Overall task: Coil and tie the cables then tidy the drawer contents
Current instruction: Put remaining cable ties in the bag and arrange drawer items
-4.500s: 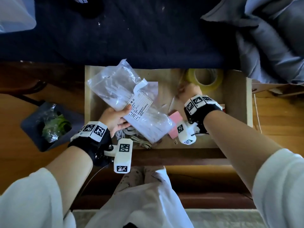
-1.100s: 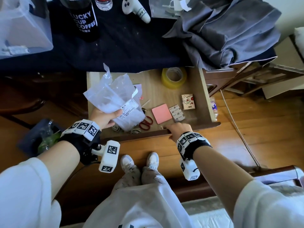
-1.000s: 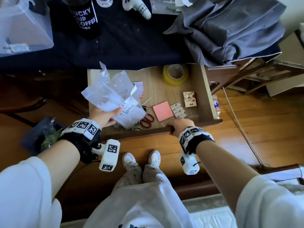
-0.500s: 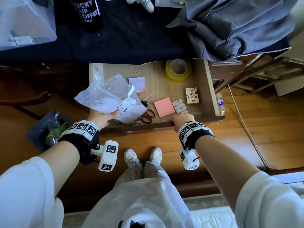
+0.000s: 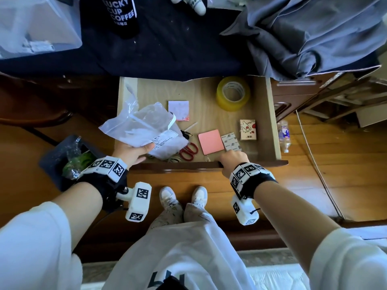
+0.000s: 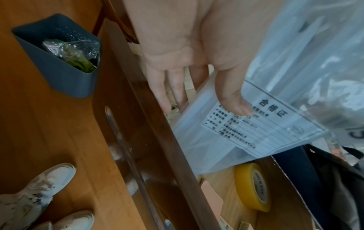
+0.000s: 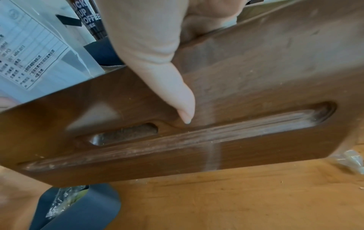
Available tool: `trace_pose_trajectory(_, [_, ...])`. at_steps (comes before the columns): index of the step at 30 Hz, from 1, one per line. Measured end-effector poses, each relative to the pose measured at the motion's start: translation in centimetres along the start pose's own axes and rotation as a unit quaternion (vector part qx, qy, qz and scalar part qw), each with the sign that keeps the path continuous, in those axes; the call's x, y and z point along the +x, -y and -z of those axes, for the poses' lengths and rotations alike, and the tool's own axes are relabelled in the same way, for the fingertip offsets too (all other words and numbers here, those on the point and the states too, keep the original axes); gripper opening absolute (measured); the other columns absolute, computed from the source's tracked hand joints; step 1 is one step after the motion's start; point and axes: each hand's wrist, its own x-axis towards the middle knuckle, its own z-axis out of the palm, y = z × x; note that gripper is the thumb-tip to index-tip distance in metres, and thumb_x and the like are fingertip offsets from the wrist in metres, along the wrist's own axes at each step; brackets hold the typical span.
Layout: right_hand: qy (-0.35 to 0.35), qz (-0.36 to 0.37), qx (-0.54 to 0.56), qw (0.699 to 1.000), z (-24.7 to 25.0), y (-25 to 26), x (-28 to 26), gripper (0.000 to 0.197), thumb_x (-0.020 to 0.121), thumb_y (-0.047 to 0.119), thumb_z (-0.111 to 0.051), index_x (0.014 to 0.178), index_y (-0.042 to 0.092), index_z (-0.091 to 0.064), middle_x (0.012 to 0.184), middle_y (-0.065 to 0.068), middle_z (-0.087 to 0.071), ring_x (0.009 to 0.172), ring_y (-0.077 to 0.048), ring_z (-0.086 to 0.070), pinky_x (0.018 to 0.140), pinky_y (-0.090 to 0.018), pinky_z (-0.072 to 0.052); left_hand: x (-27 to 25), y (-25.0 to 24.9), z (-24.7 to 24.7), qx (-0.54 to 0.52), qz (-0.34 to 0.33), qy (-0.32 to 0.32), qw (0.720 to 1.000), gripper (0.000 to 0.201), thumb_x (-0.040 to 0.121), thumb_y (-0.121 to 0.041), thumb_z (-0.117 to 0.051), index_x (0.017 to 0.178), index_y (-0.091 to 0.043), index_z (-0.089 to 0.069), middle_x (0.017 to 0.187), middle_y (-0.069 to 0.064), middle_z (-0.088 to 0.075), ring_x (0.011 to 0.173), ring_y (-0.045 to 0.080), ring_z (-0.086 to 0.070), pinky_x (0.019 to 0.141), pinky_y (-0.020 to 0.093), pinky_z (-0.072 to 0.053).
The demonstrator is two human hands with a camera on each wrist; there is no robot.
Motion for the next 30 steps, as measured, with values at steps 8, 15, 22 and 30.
trace_pose_trajectory(8, [0.017,-0.013,-0.006,1.0,-0.1,0.0,0.4,0.024,0.087,0.007,-0.05,0.108,0.014,-0.061,0.103,-0.006,-0.062,0.098,-0.027,-0.061,0.07,-0.03,-0.045,1.1,0.2,0.2,0.149,-0.077,-0.06,0.984,0.042,0.079,-0.028,-0.074,0.11,-0.003,-0.061,0.113,0.007,-0.062,0.107,0.024,-0.057,0.094,0.036,-0.044])
trace_pose_trajectory(15, [0.01,-0.008,-0.006,1.0,-0.5,-0.2,0.7,0.027,0.086,0.008,-0.05,0.11,0.015,-0.061,0.101,-0.006,-0.062,0.096,-0.027,-0.061,0.069,-0.03,-0.044,3.3,0.1,1.8,0.233,0.019,-0.119,0.965,0.093,0.061,-0.068,-0.072,0.125,-0.003,-0.051,0.12,0.01,-0.057,0.117,0.033,-0.052,0.091,0.035,-0.04])
trace_pose_trajectory(22, [0.071,-0.021,0.157,0.985,0.0,-2.3,0.6,0.043,0.076,0.058,-0.064,0.11,0.031,-0.061,0.098,0.006,-0.063,0.098,-0.017,-0.059,0.079,-0.028,-0.048,4.4,0.3,3.0,0.277,0.115,-0.085,0.95,0.083,0.077,-0.067,-0.057,0.125,0.0,-0.053,0.113,0.021,-0.059,0.088,0.028,-0.05,0.08,0.035,-0.038])
trace_pose_trajectory(30, [-0.271,-0.362,0.298,0.841,0.2,-8.5,1.0,0.081,0.069,0.01,-0.074,0.136,0.01,-0.028,0.133,-0.018,-0.036,0.12,-0.038,-0.038,0.097,-0.045,-0.036,4.9,-0.1,2.2,0.298,0.121,-0.079,0.944,0.075,0.084,-0.06,-0.054,0.126,0.002,-0.05,0.122,0.023,-0.055,0.101,0.034,-0.052,0.08,0.034,-0.034])
